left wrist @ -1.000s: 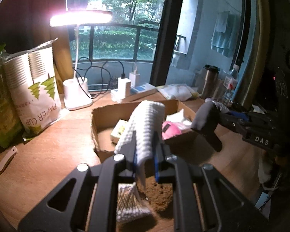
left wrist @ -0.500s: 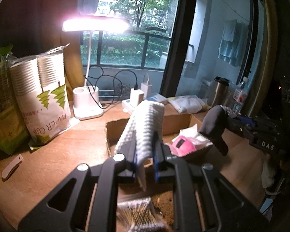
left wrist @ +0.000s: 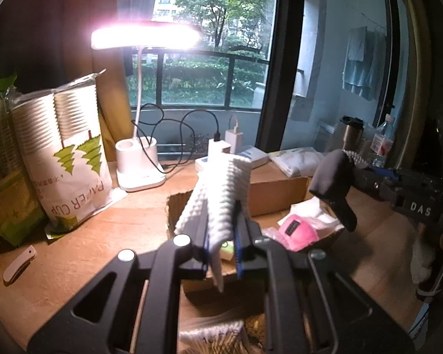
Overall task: Organize soft objects
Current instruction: 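Carry the glove and towel over the box with both tools, then open both tools to drop the glove and towel into the box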
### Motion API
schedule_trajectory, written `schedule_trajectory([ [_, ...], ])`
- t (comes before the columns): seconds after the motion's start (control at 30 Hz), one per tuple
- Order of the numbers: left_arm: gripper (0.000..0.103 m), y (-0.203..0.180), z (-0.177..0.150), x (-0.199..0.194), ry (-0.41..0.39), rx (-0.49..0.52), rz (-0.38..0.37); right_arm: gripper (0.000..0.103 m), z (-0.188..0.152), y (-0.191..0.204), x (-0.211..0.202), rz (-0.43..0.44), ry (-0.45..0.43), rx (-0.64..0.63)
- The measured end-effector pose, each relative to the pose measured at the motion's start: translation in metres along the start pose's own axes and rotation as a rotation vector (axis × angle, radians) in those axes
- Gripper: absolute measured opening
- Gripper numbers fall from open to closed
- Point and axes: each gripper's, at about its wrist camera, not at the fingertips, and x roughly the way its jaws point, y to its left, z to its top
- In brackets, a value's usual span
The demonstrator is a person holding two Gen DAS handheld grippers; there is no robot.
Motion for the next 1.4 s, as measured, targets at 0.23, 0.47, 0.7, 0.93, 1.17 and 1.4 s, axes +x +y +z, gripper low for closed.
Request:
schedule_trajectory([
  [0.23,0.013,0.002,-0.004,0.020,0.033,-0.015,0.003,0.028,0.003,0.000,0.025,0.019,0.038,-0.002],
  [0.47,0.013,0.004,-0.010,0.042,0.080,-0.029,0.001,0.028,0.004,-0.001,0.050,0.042,0.061,0.014],
  [0.7,0.015,0.006,-0.015,0.061,0.144,-0.052,0.001,0.028,0.002,0.000,0.075,0.069,0.084,0.038],
  [0.93,0.022,0.007,-0.018,0.073,0.199,-0.063,0.010,0.029,-0.001,-0.002,0.096,0.085,0.119,0.057],
  [1.17,0.036,0.007,-0.018,0.073,0.212,-0.066,0.007,0.039,-0.004,-0.001,0.109,0.093,0.154,0.063],
  [1.4,0.055,0.009,-0.014,0.063,0.186,-0.083,0.009,0.046,-0.001,-0.001,0.098,0.085,0.133,0.059],
])
